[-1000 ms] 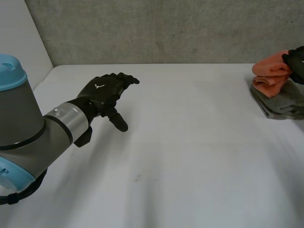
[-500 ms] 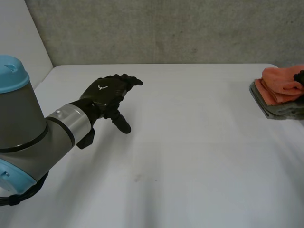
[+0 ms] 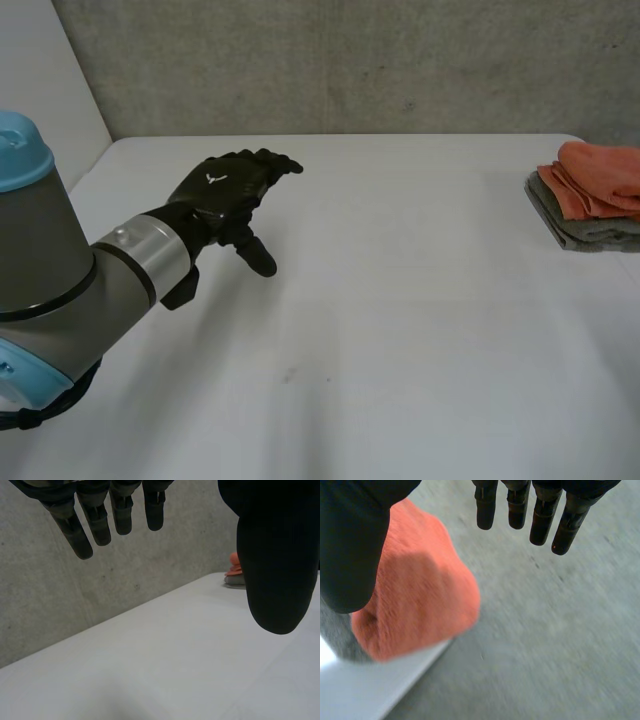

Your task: Fold the laundry.

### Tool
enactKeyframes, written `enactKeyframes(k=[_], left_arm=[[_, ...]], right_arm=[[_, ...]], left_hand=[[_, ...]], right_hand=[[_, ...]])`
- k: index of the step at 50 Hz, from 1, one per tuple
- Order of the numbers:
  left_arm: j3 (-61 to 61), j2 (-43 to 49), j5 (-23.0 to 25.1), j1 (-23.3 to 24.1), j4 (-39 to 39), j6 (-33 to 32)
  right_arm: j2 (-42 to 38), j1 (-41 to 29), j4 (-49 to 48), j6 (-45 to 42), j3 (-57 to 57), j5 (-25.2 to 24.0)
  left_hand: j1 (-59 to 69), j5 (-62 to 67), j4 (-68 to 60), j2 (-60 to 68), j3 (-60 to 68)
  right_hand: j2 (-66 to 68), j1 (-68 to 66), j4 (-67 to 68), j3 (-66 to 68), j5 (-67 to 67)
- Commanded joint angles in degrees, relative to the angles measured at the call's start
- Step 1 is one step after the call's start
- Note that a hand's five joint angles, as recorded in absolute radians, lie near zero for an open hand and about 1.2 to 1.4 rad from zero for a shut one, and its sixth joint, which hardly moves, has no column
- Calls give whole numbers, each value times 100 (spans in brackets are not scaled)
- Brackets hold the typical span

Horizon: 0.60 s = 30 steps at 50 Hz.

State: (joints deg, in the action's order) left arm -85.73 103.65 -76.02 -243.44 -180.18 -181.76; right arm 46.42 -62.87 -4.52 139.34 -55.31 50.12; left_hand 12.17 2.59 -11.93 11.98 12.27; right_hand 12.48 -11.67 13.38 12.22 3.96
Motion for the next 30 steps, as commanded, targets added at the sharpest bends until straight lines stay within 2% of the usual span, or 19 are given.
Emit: enactKeyframes(k=[1,2,5,6,9,13,14,18,21,24,30], left_arm=[[4,-152,0,-54,0,0],[4,-196,0,-98,0,-9],[12,-301,-9,-212,0,-9],[21,-336,-9,-239,0,0],[30,-494,-18,-327,-8,0],[39,-670,-27,-397,-17,9],[48,-706,-27,-397,-17,26],[48,-925,-27,-450,-17,105],[48,-996,-35,-503,-17,132],[48,-1031,-105,-573,0,211],[48,-1022,-404,-661,9,273]], right_arm=[[385,266,593,-450,353,1647],[472,302,645,-651,589,2233],[544,241,698,-785,1048,3027],[587,214,707,-716,1153,3091],[789,-49,698,-172,1304,3065],[1491,-690,707,1023,1155,3074],[1745,-1030,725,1521,1015,3082],[2352,-1796,742,2551,366,3065],[2731,-2254,734,2931,-188,3083],[3109,-3183,646,3178,-1249,3082],[3145,-4416,260,3179,-2333,3153]], left_hand=[[-178,-221,155,-160,-189],[-178,-221,155,-160,-189],[-195,-237,171,-177,-205],[-195,-238,172,-177,-205],[-195,-238,172,-177,-205],[-195,-238,172,-177,-205],[-195,-238,172,-177,-205],[-212,-254,188,-194,-222],[-195,-238,172,-177,-206],[-212,-254,188,-194,-222],[-212,-254,188,-194,-222]], right_hand=[[-248,167,-338,-222,-396],[-248,167,-338,-222,-396],[-248,167,-338,-222,-396],[-248,167,-338,-222,-396],[-248,167,-338,-222,-396],[-248,167,-338,-222,-396],[-248,167,-338,-222,-396],[-248,167,-338,-222,-396],[-248,167,-338,-222,-396],[-248,167,-338,-222,-396],[-248,167,-338,-222,-396]])
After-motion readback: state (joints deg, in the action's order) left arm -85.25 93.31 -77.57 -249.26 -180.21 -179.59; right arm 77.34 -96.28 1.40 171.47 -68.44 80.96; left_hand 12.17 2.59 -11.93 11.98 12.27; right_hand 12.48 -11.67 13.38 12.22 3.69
